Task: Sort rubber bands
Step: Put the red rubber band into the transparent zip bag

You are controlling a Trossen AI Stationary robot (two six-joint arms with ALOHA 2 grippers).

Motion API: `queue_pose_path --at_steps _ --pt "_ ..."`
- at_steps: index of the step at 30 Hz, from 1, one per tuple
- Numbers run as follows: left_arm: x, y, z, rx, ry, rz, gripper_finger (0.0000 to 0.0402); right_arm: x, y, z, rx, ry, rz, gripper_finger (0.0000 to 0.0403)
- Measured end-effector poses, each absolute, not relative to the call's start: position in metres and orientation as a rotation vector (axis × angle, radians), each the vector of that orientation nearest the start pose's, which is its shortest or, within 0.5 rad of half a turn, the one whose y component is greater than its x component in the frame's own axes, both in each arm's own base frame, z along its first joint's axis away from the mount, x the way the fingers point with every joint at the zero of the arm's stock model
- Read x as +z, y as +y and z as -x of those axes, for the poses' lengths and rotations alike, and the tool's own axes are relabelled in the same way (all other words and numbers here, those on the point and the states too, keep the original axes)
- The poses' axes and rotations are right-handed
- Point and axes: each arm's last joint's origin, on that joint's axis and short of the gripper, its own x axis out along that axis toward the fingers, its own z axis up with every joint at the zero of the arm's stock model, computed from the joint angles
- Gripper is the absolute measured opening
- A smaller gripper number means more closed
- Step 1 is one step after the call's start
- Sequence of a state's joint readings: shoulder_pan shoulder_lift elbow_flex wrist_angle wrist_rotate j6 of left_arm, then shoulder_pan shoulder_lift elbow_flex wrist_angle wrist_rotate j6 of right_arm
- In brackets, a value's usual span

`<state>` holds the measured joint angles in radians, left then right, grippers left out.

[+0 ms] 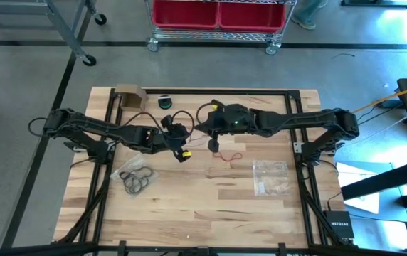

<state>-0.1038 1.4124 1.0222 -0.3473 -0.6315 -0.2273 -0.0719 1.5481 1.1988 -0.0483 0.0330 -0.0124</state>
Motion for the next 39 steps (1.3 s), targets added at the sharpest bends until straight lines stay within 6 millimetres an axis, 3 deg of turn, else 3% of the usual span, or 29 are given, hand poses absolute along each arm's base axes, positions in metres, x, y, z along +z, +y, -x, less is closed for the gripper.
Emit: queue_pose_path --at_steps 17,30,34,39 --pt "0.271 -0.014 -0.296 0.559 0.595 -0.083 0.0 0.286 -0.026 -0.361 -0.075 0.452 -0.006 0.0011" --pt "0.272 -0.013 -0.296 0.561 0.596 -0.082 0.0 0.285 -0.026 -0.36 -0.046 0.472 0.013 0.0155" --pt "0.272 -0.013 -0.295 0.561 0.598 -0.083 0.0 0.295 -0.025 -0.353 -0.039 0.454 0.031 0.0168" --pt "0.271 -0.013 -0.295 0.561 0.602 -0.085 0.0 0.318 -0.015 -0.321 0.067 0.509 0.15 0.0169"
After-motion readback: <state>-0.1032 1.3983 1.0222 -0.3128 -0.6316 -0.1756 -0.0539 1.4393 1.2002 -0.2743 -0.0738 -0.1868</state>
